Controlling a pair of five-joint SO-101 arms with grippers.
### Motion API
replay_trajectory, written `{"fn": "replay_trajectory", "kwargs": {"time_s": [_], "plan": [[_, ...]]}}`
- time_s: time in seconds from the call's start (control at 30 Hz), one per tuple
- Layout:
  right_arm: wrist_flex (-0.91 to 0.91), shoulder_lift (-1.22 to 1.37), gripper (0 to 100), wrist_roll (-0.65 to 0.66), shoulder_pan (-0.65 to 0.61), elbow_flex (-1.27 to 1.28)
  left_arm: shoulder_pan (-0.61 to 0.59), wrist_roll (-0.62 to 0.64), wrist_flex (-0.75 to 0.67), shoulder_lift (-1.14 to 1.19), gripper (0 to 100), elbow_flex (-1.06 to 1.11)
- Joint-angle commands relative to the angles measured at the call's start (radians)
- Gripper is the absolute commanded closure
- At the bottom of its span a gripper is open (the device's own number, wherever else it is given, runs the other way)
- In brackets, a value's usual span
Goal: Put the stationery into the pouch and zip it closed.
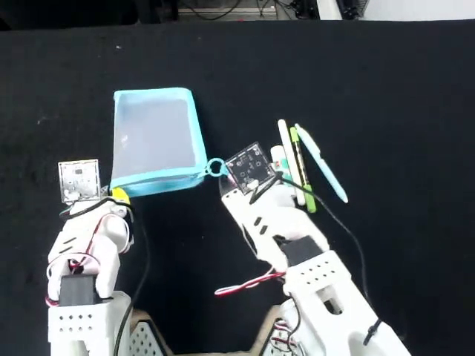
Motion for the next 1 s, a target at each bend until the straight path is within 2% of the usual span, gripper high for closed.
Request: {"fn": "replay_trajectory", "kwargs": {"time_s": [0.0, 0.23, 0.43, 0.57, 0.83, 0.97], "plan": [[-0.015, 0.007, 98.8, -0.023, 0.066, -0.068, -0.042, 0.009, -0.023, 0.002, 97, -0.054], [-0.020, 0.007, 98.8, -0.023, 0.064, -0.070, -0.030, 0.006, -0.015, 0.002, 97, -0.065], [-0.015, 0.007, 98.8, -0.018, -0.011, -0.064, -0.022, 0.008, -0.015, 0.002, 86, -0.059], [-0.015, 0.007, 98.8, -0.018, -0.015, -0.062, -0.022, 0.005, -0.029, 0.002, 86, -0.045], [-0.015, 0.007, 98.8, -0.018, -0.015, -0.062, -0.022, 0.002, -0.265, 0.002, 86, 0.111], [-0.015, 0.007, 98.8, -0.020, -0.015, -0.062, -0.022, 0.006, -0.292, 0.002, 86, 0.120]]}}
